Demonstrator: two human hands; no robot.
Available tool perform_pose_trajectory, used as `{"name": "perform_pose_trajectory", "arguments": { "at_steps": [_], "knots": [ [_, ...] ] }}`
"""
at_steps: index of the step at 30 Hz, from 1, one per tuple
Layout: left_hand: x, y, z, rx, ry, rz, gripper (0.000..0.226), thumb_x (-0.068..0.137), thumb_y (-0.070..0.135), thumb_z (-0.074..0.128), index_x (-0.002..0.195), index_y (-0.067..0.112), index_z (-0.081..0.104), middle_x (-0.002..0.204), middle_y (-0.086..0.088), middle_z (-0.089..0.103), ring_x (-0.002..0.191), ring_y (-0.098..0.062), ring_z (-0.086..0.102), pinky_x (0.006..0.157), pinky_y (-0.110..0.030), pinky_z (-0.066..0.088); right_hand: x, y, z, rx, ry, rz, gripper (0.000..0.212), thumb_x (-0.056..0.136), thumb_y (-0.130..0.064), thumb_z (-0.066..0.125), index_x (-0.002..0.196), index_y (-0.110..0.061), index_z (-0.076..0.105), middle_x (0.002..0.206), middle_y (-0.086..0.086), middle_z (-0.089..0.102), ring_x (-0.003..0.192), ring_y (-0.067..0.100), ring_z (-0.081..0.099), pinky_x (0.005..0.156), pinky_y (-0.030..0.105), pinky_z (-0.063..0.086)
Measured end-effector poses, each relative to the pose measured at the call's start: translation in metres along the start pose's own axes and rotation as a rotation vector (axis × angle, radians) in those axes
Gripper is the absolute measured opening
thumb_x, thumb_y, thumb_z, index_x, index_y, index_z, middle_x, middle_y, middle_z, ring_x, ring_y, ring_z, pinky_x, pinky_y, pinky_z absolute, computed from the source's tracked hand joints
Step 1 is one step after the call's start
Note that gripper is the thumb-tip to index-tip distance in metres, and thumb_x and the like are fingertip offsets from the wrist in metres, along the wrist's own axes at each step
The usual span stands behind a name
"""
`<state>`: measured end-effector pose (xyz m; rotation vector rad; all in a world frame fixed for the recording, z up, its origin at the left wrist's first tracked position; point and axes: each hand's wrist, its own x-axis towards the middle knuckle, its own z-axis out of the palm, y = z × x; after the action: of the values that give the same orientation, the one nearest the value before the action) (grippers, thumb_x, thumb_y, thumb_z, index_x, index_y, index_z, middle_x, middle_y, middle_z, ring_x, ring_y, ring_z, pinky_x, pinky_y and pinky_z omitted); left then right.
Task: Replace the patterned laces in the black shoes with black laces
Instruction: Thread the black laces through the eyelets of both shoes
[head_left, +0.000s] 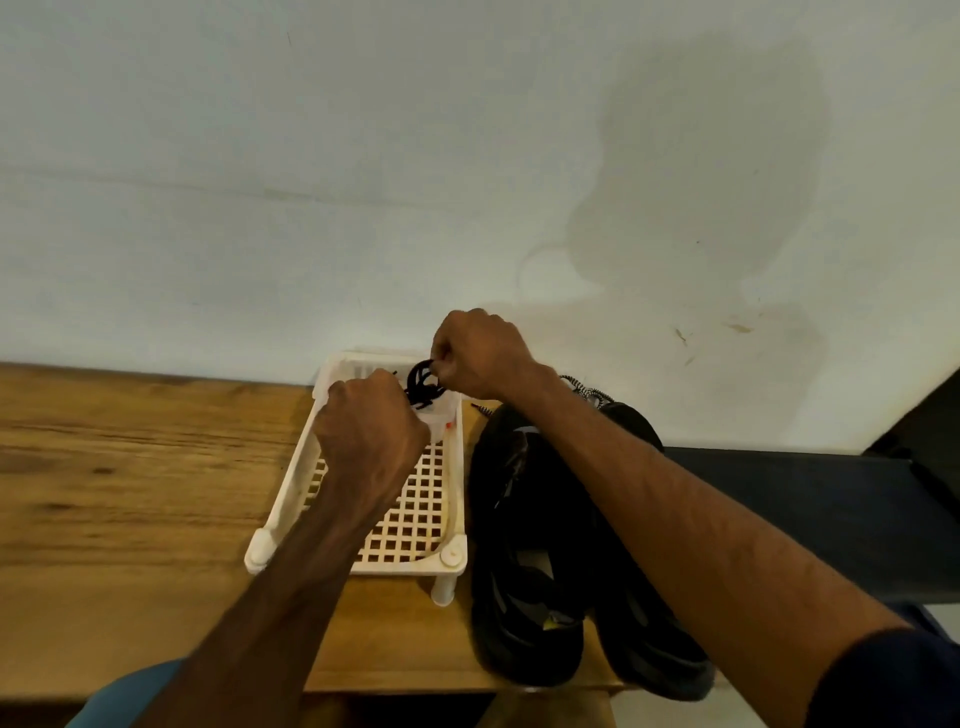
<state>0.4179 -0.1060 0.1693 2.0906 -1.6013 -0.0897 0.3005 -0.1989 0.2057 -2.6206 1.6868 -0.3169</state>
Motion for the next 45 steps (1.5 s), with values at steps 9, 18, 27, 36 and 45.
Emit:
{"name": "perform_pose_trajectory", "arguments": {
  "at_steps": [9, 18, 27, 36, 45],
  "knots": [
    [-0.016, 0.008, -0.004, -0.495, 0.138, 0.171, 0.020, 0.097, 0.016, 0.065, 0.113, 0.011, 0.076, 0.110, -0.003, 0.076, 0.101, -0.018, 0.070, 0.089, -0.027, 0.051, -0.101, 0.047, -0.083, 0.620, 0.153, 0.063, 0.015, 0.092, -0.027, 0.075, 0.089, -0.013, 0.080, 0.082, -0.007, 0.076, 0.069, 0.001, 0.066, 0.071, 0.023, 0.053],
    [-0.091, 0.078, -0.029, -1.463, -0.632, 0.004, 0.053, 0.107, 0.048, 0.033, 0.114, 0.012, 0.071, 0.104, -0.014, 0.077, 0.093, -0.037, 0.074, 0.085, -0.044, 0.059, -0.226, 0.067, -0.092, 1.116, 0.196, 0.284, 0.013, 0.096, -0.019, 0.071, 0.100, -0.009, 0.078, 0.086, 0.019, 0.072, 0.070, 0.021, 0.060, 0.060, 0.028, 0.050],
    [-0.116, 0.077, -0.008, -1.038, -0.591, 0.469, 0.016, 0.098, 0.015, 0.066, 0.112, 0.014, 0.074, 0.084, -0.004, 0.077, 0.063, -0.022, 0.068, 0.056, -0.031, 0.056, -0.289, 0.081, -0.071, 1.125, 0.216, 0.403, 0.019, 0.098, -0.002, 0.063, 0.112, -0.007, 0.073, 0.093, 0.013, 0.077, 0.085, 0.020, 0.075, 0.066, 0.025, 0.061],
    [-0.104, 0.069, 0.004, -0.989, -0.324, 0.234, 0.021, 0.104, 0.024, 0.056, 0.102, 0.017, 0.076, 0.098, 0.008, 0.078, 0.094, -0.010, 0.072, 0.077, -0.026, 0.058, -0.310, 0.107, -0.092, 1.841, 0.553, 0.422, 0.032, 0.101, -0.010, 0.052, 0.131, -0.003, 0.062, 0.084, 0.004, 0.068, 0.085, 0.017, 0.069, 0.097, 0.038, 0.054],
    [-0.116, 0.078, 0.000, -0.558, 0.043, 0.337, 0.046, 0.095, 0.029, 0.069, 0.138, 0.019, 0.056, 0.134, -0.002, 0.058, 0.127, -0.020, 0.048, 0.104, -0.042, 0.045, -0.316, 0.104, -0.091, 1.648, 0.387, 0.358, 0.046, 0.087, -0.023, 0.068, 0.131, -0.008, 0.064, 0.086, 0.003, 0.065, 0.056, 0.009, 0.047, 0.060, 0.027, 0.051]
  ]
}}
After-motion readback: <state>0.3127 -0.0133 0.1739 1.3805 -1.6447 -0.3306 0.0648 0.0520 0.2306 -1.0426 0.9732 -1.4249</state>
